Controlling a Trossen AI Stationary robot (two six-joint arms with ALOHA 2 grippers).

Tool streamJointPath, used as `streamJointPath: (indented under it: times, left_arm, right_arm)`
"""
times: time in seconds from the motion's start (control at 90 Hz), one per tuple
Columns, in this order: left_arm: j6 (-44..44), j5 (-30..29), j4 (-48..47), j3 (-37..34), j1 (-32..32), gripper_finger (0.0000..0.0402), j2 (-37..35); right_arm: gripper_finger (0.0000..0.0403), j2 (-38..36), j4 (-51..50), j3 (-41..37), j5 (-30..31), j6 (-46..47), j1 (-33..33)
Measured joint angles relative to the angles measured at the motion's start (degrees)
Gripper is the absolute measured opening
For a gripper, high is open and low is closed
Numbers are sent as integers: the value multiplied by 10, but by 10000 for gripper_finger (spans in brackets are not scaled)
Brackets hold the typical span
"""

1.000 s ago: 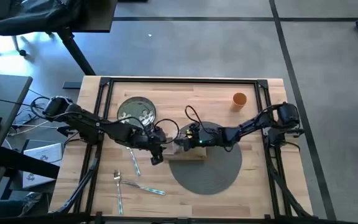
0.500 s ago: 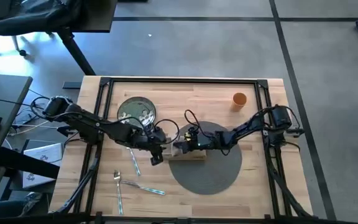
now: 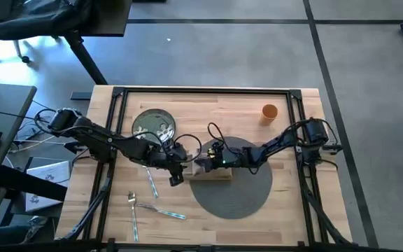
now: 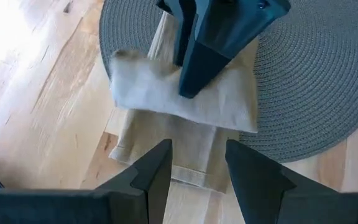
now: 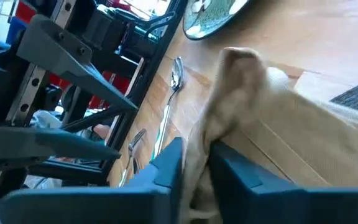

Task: Set table place
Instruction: Fold the brown table napkin

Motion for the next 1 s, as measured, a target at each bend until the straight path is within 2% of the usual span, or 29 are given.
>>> streamJointPath:
  times: [0.2,0.378,0.467,0.556,0.656,0.722,0.833,1.0]
  left_arm:
    - [-1,0,0,0,0,135,0]
    - [-8,0,7,0,0,135,0]
    - [-10,0,33,0,0,135,1]
    - [-6,0,71,0,0,135,8]
    - [7,1,108,0,1,135,32]
    - [16,6,127,0,4,135,59]
    - [19,29,153,0,12,135,111]
    - [9,49,135,0,24,135,167]
  right_arm:
    - [172,-2,0,0,-18,-74,-4]
    - [199,-47,-10,0,-81,-196,-19]
    - [201,-108,-90,0,-133,-260,-32]
    - [201,-182,-234,0,-158,-335,-38]
    - [201,-245,-389,0,-146,-419,-26]
    - [201,-262,-437,-10,-109,-460,-10]
    - [201,-254,-396,-59,-32,-480,11]
    - [200,-201,-313,-117,-24,-480,17]
